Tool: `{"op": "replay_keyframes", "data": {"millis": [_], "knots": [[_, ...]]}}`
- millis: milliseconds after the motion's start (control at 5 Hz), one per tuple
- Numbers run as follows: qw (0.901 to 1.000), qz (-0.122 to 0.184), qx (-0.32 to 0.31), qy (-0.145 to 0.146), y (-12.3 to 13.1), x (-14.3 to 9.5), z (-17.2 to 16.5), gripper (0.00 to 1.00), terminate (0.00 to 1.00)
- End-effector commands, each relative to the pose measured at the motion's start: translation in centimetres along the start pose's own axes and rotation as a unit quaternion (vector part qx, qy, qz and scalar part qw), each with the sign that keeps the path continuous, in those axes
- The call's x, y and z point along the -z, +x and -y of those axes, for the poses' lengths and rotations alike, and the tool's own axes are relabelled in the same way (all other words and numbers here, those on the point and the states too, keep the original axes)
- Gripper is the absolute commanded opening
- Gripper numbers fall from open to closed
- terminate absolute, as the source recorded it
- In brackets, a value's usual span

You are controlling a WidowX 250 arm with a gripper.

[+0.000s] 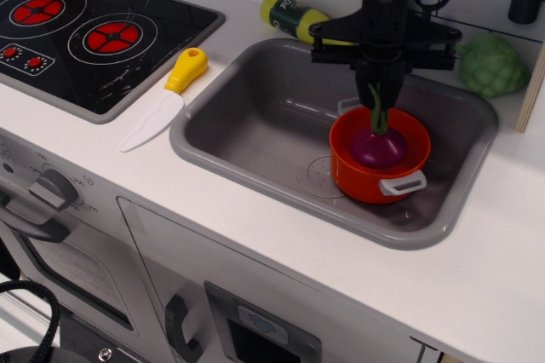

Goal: Put beet in pot sink

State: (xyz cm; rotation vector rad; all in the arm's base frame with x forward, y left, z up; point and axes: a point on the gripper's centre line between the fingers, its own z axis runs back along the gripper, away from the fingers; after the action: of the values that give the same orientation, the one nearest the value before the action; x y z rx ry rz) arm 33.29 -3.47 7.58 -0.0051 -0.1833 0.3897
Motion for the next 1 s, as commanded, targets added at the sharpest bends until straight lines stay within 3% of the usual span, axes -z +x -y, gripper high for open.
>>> {"op": "replay_keyframes", "data": {"millis": [0, 200, 600, 800], "knots": [[0.9993, 0.025, -0.023, -0.015, 2.3, -0.9, 0.3, 0.0, 0.0], [0.9993, 0.026, -0.028, -0.004, 2.9, -0.8, 0.5, 1.0, 0.0], [0.9988, 0.028, -0.041, -0.004, 2.7, -2.3, 0.3, 1.0, 0.0], [0.9988, 0.034, -0.028, -0.021, 2.2, -4.3, -0.1, 1.0, 0.0]]}}
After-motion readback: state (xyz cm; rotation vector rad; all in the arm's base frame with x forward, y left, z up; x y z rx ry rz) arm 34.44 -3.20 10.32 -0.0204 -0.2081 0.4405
